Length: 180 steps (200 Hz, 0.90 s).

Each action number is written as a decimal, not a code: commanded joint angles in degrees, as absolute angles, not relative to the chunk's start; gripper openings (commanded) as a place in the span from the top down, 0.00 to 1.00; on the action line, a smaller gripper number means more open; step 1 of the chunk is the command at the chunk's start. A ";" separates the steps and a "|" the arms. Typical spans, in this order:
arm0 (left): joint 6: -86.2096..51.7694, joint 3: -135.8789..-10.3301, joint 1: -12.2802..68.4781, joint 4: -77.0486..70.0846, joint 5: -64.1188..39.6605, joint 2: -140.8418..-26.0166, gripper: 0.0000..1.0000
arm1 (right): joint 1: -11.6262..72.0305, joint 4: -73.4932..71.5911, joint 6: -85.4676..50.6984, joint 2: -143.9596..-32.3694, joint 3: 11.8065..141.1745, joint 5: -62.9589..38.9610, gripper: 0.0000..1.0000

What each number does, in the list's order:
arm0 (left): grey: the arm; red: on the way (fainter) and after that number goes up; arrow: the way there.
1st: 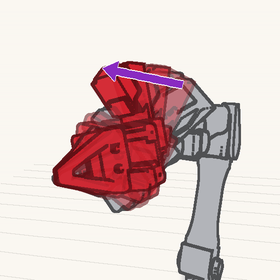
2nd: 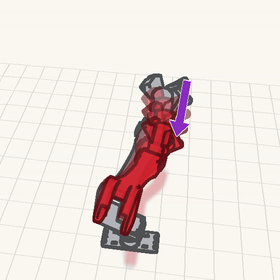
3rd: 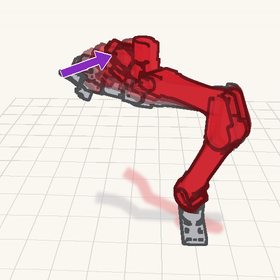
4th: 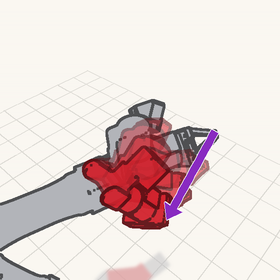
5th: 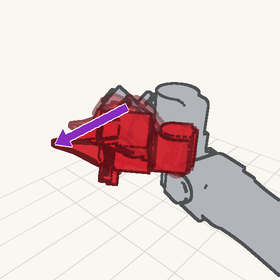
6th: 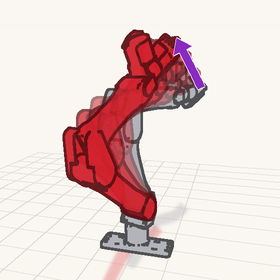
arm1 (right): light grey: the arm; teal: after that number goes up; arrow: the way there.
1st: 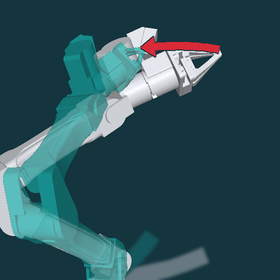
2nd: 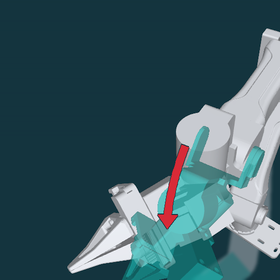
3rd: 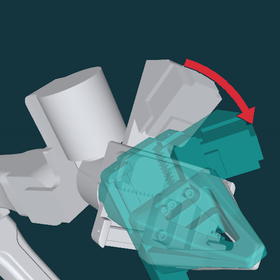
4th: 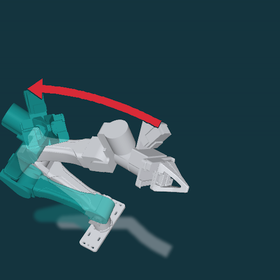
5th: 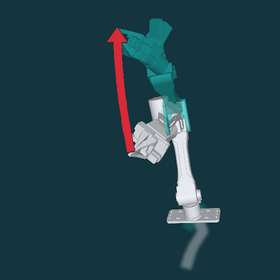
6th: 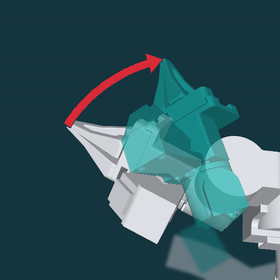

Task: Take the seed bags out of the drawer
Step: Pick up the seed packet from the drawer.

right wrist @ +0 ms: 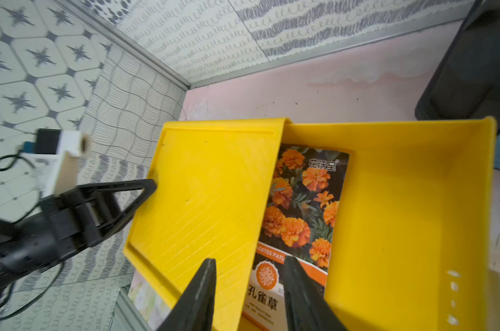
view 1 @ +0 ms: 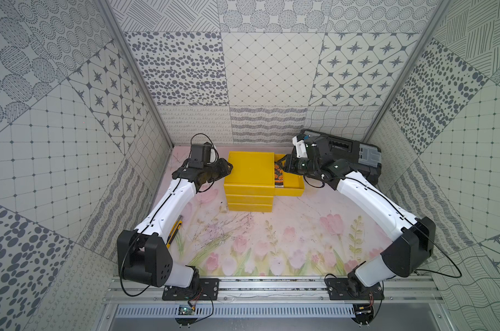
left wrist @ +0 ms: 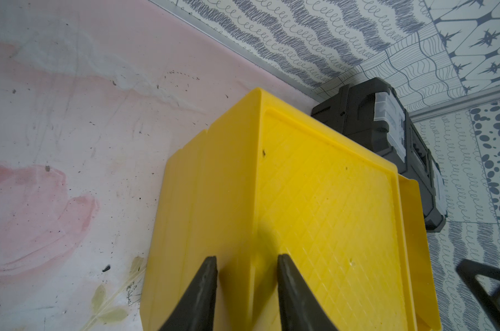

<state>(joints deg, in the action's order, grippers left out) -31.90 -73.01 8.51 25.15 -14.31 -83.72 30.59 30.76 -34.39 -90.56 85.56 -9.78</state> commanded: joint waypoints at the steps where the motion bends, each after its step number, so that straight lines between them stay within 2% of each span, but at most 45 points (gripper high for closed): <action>1: -30.93 -71.20 8.70 39.09 -15.05 -84.07 0.63 | 30.47 31.02 -36.36 -92.84 87.25 -2.65 0.58; 137: -30.96 -69.26 8.72 36.83 -17.14 -83.63 0.63 | 31.37 33.05 -38.04 -103.71 93.52 3.09 0.56; 180: -30.93 -68.99 8.70 36.89 -17.16 -83.23 0.63 | 31.47 33.05 -38.04 -105.64 93.87 2.90 0.60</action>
